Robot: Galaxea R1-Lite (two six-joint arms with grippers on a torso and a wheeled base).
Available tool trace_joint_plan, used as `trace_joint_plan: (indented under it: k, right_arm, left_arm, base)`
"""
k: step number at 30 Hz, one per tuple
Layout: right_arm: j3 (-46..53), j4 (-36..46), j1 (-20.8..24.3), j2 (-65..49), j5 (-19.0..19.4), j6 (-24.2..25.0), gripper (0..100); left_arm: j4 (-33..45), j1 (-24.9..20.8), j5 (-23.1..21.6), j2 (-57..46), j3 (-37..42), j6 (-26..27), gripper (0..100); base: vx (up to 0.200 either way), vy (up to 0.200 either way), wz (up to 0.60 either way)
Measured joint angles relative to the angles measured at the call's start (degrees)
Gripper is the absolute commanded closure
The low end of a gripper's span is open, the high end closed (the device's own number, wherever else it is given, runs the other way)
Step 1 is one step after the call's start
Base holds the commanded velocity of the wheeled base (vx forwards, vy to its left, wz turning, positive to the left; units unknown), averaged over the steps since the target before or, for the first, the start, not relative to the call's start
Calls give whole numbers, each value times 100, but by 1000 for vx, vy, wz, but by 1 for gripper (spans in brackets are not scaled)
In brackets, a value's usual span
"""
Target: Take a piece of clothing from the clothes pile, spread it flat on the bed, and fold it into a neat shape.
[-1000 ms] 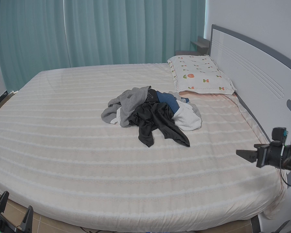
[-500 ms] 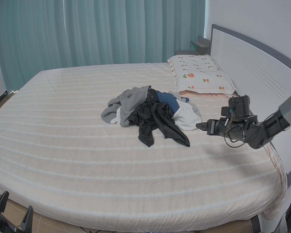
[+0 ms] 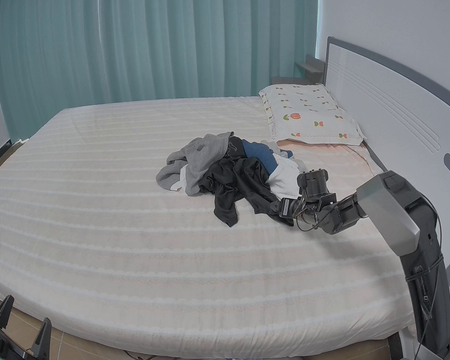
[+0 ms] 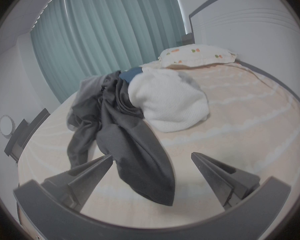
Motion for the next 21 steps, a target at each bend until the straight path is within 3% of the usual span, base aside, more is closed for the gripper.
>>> trace_joint_plan:
  k: [2,3,12,21]
  right_arm:
    - [-155,20,9,162,-5,6,0]
    - [-207,24,12,215,-7,13,100]
    - [-786,250,94,617,-77,132,100]
    - [-566,282,127,339,-22,772,100]
  left_arm:
    - [2,0,0,0,0,0,0]
    - [0,0,0,0,0,0,0]
    - [0,0,0,0,0,2,0]
    - [0,-2,0,0,0,2,0]
  base:
    - [0,0,0]
    - [0,0,0]
    - [0,0,0]
    - [0,0,0]
